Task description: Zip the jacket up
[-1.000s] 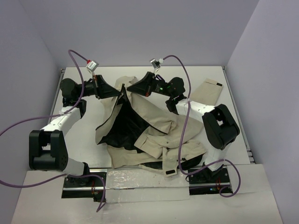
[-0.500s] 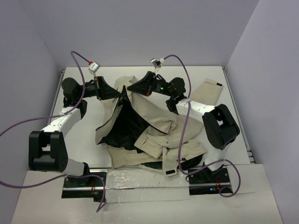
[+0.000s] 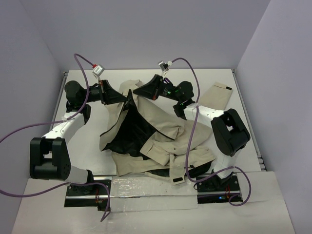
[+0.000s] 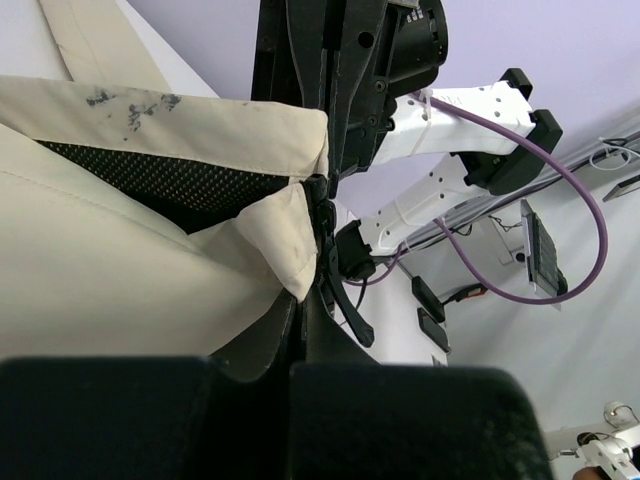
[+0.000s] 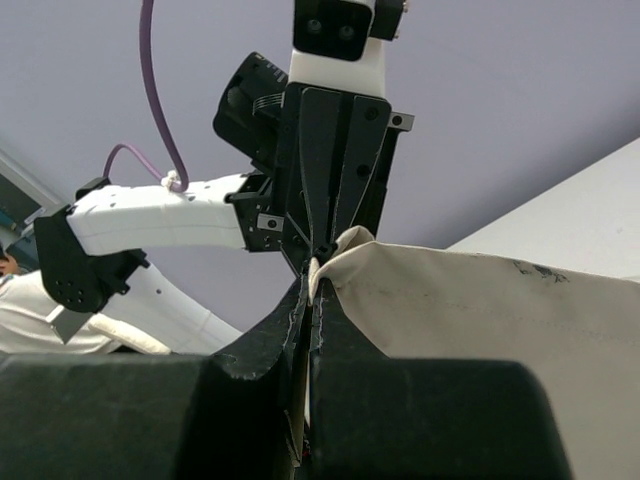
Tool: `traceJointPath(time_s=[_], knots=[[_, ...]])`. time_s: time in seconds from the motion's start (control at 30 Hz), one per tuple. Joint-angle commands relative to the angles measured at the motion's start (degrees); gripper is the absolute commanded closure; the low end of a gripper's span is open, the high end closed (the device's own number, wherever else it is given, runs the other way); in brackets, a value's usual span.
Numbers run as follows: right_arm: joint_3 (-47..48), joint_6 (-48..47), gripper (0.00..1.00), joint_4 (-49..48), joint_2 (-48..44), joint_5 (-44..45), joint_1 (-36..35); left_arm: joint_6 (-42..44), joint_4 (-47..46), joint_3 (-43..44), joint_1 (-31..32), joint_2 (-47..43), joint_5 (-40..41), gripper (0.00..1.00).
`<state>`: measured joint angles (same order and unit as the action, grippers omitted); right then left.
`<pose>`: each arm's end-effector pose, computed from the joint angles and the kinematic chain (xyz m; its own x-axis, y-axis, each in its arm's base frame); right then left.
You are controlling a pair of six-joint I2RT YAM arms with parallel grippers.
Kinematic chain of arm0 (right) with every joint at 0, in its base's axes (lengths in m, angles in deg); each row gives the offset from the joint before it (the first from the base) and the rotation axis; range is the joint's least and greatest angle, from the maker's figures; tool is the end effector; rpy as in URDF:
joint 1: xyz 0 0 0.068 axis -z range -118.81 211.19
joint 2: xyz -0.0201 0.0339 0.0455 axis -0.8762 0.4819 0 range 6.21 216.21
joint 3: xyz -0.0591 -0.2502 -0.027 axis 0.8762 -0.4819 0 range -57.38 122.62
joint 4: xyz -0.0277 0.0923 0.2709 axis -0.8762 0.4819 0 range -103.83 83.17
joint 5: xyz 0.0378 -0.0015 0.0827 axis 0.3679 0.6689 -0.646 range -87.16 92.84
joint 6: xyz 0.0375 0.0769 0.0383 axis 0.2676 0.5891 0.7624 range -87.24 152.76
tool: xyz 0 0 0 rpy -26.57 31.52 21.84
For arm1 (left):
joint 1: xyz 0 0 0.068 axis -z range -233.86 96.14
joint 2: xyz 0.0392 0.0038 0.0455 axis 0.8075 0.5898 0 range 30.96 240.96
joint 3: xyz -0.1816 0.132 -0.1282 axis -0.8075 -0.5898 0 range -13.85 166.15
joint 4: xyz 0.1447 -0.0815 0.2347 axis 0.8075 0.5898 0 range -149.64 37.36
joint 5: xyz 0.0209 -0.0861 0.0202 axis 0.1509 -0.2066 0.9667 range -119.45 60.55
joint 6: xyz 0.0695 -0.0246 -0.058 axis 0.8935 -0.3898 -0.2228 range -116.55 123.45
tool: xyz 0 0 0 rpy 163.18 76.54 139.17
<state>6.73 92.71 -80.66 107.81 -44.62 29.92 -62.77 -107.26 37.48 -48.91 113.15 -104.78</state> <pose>0.3414 0.2803 0.3036 -0.5692 0.3391 -0.7490 -0.8132 -0.0977 0.5737 0.3340 -0.1111 0.2995 -0.7486 -0.1678 -0.6414 0.6438 0.0469 -0.7637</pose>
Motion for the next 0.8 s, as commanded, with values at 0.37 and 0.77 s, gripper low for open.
traceJointPath(time_s=[0.37, 0.77], knots=[[-1.71, -4.05, 1.00, -1.56, -5.23, 10.50, 1.04, 7.47, 7.81, 0.16, 1.50, -3.51, 1.09, 1.00], [0.57, -8.04, 1.00, 3.94, -7.63, 13.29, 1.79, 14.66, 18.17, 0.74, 1.82, -4.28, 1.86, 1.00]])
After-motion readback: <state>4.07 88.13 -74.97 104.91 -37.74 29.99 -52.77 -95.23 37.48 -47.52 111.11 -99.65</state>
